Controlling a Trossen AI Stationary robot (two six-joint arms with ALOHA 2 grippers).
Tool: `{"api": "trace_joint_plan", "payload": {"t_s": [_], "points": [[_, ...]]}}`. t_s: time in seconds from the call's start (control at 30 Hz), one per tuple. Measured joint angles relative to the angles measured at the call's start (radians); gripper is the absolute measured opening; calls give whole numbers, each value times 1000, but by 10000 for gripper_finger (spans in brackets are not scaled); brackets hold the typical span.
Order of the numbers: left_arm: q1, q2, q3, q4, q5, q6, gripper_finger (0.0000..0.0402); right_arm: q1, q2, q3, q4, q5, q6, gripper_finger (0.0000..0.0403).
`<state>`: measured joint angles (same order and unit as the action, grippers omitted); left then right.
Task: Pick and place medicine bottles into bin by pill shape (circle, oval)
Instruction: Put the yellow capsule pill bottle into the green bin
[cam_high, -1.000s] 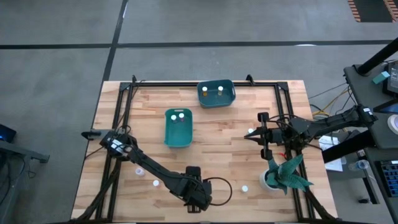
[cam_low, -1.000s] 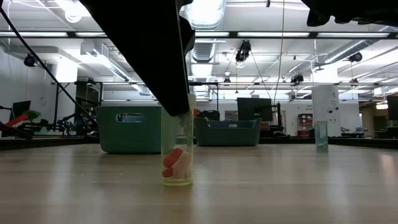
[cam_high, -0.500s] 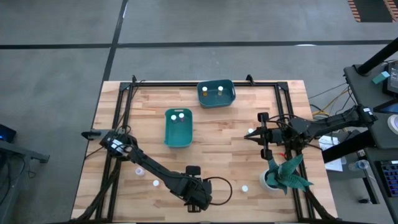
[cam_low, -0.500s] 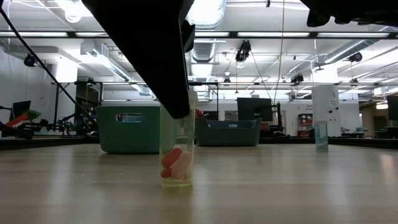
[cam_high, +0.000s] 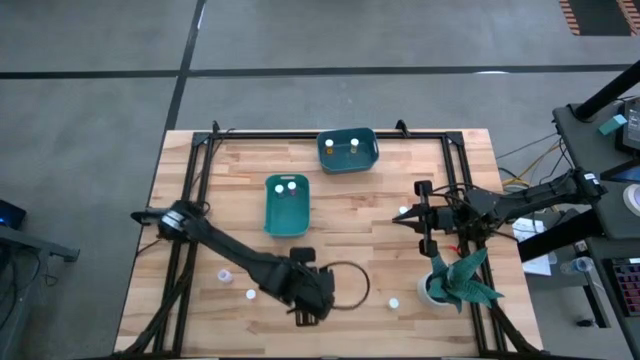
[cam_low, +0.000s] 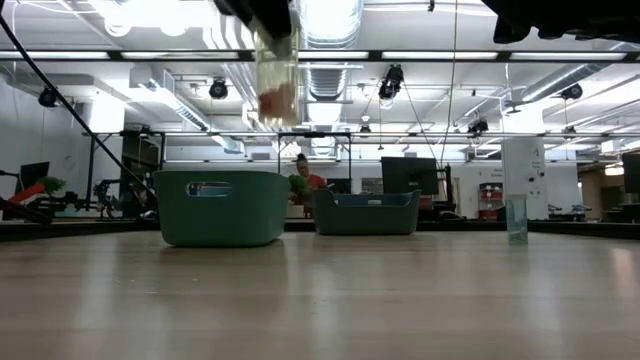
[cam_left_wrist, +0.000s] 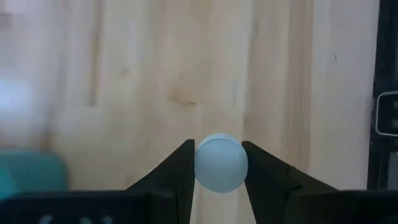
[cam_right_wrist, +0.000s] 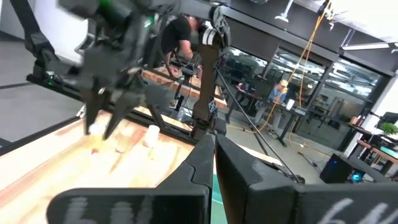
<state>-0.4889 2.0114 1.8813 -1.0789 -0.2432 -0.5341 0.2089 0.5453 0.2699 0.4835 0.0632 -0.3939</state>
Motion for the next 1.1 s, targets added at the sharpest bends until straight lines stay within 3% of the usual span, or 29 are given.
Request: {"api": "trace_joint_plan", "payload": {"t_s": [0.37,0.57,0.83,1.1], "points": [[129,-182,-63,-120,-114,151,99,0,0,0,-3,19,-16,9],[228,-271,-128,-115,-122,256,99,0,0,0,-3,22,-20,9],[374,-386,-331,-48,-122,286,99,0,1,0,-10,69,-26,9],[496,-448,-544,77,-34,286,99,0,1,0,-12,70,-28,9]]}}
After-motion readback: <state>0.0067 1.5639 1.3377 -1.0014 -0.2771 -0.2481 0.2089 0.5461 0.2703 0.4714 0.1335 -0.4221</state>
